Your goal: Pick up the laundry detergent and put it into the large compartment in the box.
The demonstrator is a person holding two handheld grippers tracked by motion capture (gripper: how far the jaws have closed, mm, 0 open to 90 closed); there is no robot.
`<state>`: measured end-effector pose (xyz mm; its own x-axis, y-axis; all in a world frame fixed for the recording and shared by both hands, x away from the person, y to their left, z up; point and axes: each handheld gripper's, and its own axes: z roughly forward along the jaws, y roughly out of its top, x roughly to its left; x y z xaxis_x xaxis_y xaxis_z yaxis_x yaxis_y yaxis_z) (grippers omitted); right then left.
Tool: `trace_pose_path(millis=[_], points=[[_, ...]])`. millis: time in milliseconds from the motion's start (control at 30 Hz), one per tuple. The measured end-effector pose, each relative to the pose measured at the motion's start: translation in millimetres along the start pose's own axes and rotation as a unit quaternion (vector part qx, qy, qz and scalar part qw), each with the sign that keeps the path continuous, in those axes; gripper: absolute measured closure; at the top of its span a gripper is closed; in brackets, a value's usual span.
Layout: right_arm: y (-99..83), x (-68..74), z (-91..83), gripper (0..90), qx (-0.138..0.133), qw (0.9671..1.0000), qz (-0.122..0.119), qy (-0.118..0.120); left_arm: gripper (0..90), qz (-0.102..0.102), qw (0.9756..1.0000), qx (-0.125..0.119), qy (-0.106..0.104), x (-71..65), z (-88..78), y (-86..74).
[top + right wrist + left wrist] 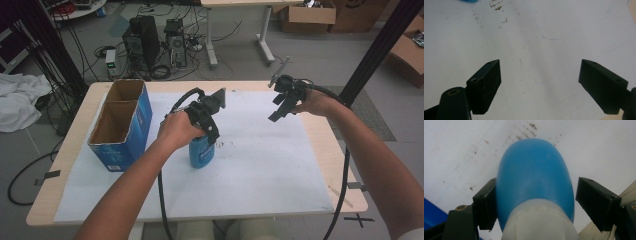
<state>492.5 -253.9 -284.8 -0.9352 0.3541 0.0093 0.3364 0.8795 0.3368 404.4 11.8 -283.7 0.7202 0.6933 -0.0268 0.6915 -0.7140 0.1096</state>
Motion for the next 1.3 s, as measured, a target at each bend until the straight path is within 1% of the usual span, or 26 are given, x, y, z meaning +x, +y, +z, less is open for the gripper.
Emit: trace_pose_path(millis=[100,200,333,400,433,533,700,967,1100,1300], points=[[0.1,-0.1,0.3,18.2,-0.001,1.0,-0.002,0.0,25.1,0.0,1.0,0.0,0.0,0.6,-0.5,0.0],[0.2,-0.3,0.0,18.2,-0.001,1.0,-0.002,0.0,25.5,-0.005,1.0,-0.001,-0.002,0.8,-0.6,-0.1],[0.1,-0.5,0.1,18.2,-0.002,1.0,0.0,0.0,25.9,-0.006,1.0,-0.001,0.0,2.0,-0.5,-0.5],[0.3,-0.6,0.2,18.2,-0.001,1.0,-0.001,0.0,26.0,-0.003,1.0,0.003,-0.001,2.9,-1.1,-0.5],[0.3,-0.5,0.5,18.2,-0.001,1.0,0.0,0.001,26.1,-0.007,1.0,0.0,-0.001,2.6,-0.6,-0.7],[0.9,-0.5,0.7,18.2,-0.001,1.0,0.0,0.001,26.8,-0.01,1.0,0.0,-0.001,3.2,-0.8,-1.2],[2.2,-0.2,1.5,18.2,-0.001,1.0,-0.001,0.002,27.4,-0.011,0.9999,-0.001,0.002,4.3,-1.2,-1.9],[3.2,0.0,2.2,18.2,-0.002,1.0,-0.002,0.002,30.9,-0.015,0.9999,-0.002,0.002,5.0,-1.6,-2.6],[2.7,0.3,1.9,18.2,-0.001,1.0,-0.001,0.002,35.5,-0.016,0.9998,-0.005,0.004,4.4,-2.0,-2.6],[2.0,0.3,1.8,18.2,-0.001,1.0,0.0,0.002,36.8,-0.016,0.9998,-0.005,0.008,4.3,-2.4,-2.6]])
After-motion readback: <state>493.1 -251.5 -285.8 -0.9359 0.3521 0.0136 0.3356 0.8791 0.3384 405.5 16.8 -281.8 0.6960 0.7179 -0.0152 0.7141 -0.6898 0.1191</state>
